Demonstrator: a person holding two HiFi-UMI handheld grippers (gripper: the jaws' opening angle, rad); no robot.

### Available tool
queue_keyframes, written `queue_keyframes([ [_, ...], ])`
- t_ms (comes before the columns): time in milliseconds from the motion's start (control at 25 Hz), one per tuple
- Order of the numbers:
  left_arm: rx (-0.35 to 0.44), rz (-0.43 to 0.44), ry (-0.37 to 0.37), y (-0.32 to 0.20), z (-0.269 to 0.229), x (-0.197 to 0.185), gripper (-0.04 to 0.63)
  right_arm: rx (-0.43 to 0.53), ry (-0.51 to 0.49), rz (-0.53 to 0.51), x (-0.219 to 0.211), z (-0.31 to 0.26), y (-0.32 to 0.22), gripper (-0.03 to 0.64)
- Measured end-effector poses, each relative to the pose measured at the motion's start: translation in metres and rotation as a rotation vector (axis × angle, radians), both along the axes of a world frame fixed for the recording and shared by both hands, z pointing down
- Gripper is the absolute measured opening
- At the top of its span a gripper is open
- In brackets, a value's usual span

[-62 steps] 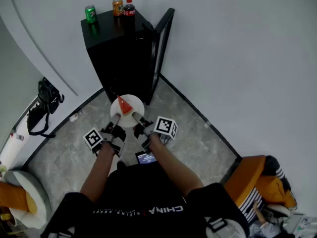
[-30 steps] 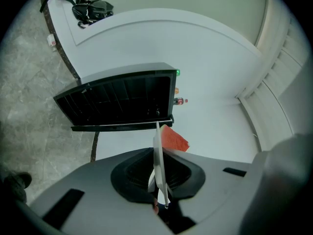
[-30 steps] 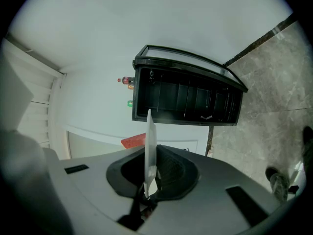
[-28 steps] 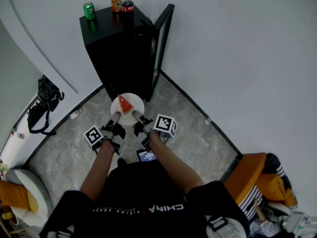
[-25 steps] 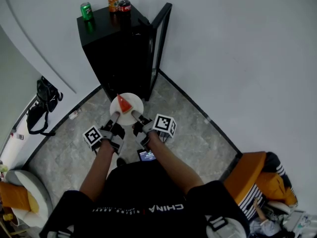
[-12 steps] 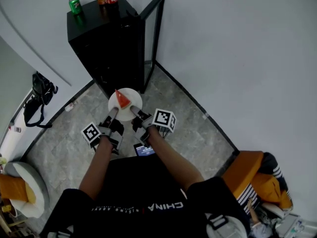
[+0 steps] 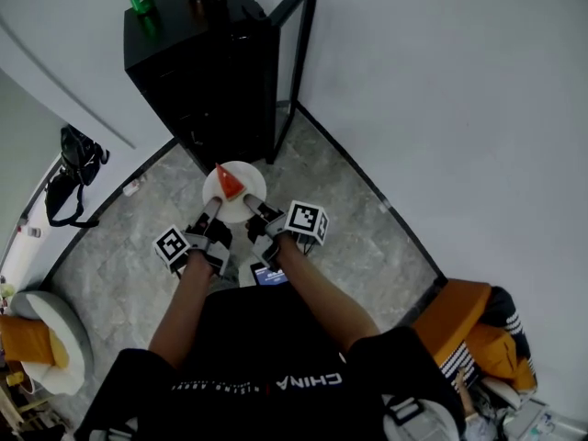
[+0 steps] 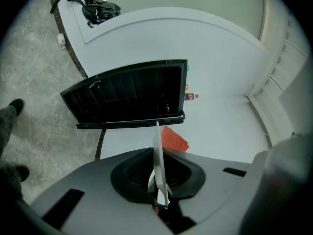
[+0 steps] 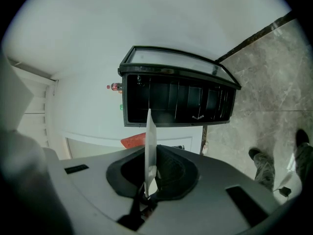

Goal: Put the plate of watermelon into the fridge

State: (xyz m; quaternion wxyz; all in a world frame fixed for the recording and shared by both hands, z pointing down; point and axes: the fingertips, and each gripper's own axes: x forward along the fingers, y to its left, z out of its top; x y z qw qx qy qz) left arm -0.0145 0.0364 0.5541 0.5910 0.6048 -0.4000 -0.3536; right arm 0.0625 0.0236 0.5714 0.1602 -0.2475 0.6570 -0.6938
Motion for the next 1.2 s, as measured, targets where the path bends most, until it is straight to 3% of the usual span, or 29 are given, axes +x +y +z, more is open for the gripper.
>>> queue_keyframes([
  [480,0.028,0.114,0.013,-0.09,-0.01,-0.073,0.037,0.012,0.016,0.078,-0.072,-0.008,-0.083,0.031],
  [880,0.018,0.206,0.03,-0.13,0.0,-0.124,0.037,0.01,0.06,0.123,-0.125,-0.002,-0.117,0.031],
  [1000,0.001,0.199,0.043,-0.14,0.006,-0.124,0.037,0.012,0.084,0.109,-0.124,0.002,-0.128,0.031],
  [1200,0.002,0.152,0.022,-0.166,0.008,-0.12,0.037,0.001,0.034,0.075,-0.121,0.006,-0.156,0.031],
])
